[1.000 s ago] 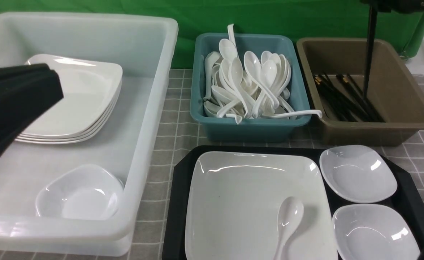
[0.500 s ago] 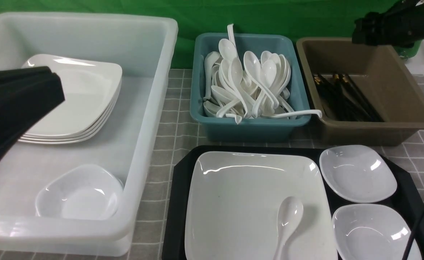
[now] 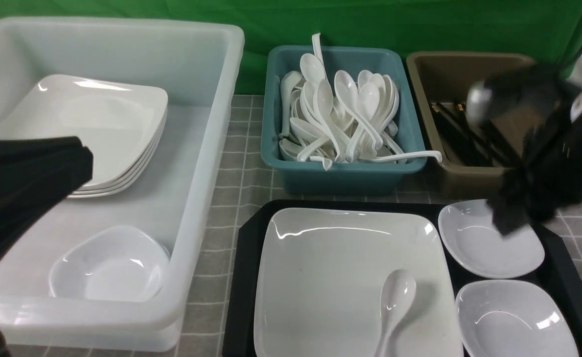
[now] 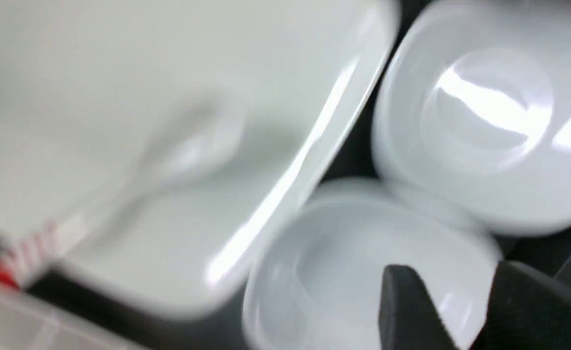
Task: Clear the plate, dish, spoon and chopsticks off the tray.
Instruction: Use the right arm to grab a small plate from the dinner plate, then use the right arm to put the small plate into the large storage box on the left
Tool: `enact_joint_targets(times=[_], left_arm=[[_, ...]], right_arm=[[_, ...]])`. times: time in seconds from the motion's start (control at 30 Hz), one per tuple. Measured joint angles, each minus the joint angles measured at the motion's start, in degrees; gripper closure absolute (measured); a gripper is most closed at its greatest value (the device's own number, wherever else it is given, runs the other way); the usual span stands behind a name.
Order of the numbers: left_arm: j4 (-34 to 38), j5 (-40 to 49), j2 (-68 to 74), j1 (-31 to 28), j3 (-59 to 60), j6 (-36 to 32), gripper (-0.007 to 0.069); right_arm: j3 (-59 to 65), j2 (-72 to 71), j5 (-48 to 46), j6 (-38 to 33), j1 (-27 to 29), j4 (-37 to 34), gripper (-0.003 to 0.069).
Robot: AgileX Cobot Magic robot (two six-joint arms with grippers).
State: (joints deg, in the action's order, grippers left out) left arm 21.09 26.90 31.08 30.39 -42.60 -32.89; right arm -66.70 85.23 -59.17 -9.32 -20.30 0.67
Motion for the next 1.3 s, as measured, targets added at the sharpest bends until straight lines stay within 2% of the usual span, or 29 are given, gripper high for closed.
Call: enact_joint_targets(times=[0.07,0.13,0.27,0.43,0.63,0.73,0.87,1.13,1.23,1.3], left_arm=[[0.0,0.1,0.0,0.0,0.0,0.0,0.0616],[0.0,0.1,0.0,0.0,0.0,0.0,0.0616],[0.0,0.1,0.0,0.0,0.0,0.0,0.0616],[0.0,0.3,0.0,0.0,0.0,0.0,0.0616],[0.0,0.5,0.0,0.0,0.0,0.0,0.0616],[0.0,0.5,0.0,0.0,0.0,0.0,0.0616],[0.0,0.5,0.0,0.0,0.0,0.0,0.0616],[0.0,0.9,0.0,0.0,0.0,0.0,0.0616],[-2.1,1.8,0.0,0.0,-0.1,0.6,0.0616],[-5.3,4.2,0.0,0.0,-1.3,4.4,0.0616]], right_arm=[[4.8,-1.6,0.1,0.9,-3.5,2.2,0.0344],[13.9,-2.9,2.9,1.6,-9.2,4.3,0.0253],[21.7,-2.1,12.1,4.0,-13.9,4.9,0.0151],[23.7,2.8,19.8,5.1,-13.8,6.4,0.0134],[23.4,7.0,20.5,5.3,-13.5,9.6,0.0135],[23.3,7.2,20.5,5.3,-13.5,10.1,0.0197],[22.8,6.8,18.4,5.3,-13.5,10.6,0.0343],[16.4,0.4,3.8,4.2,-13.7,11.0,0.0587],[9.5,-4.8,-5.6,7.1,-15.1,9.9,0.0595],[3.7,-7.5,-7.3,9.3,-17.6,9.8,0.0595]])
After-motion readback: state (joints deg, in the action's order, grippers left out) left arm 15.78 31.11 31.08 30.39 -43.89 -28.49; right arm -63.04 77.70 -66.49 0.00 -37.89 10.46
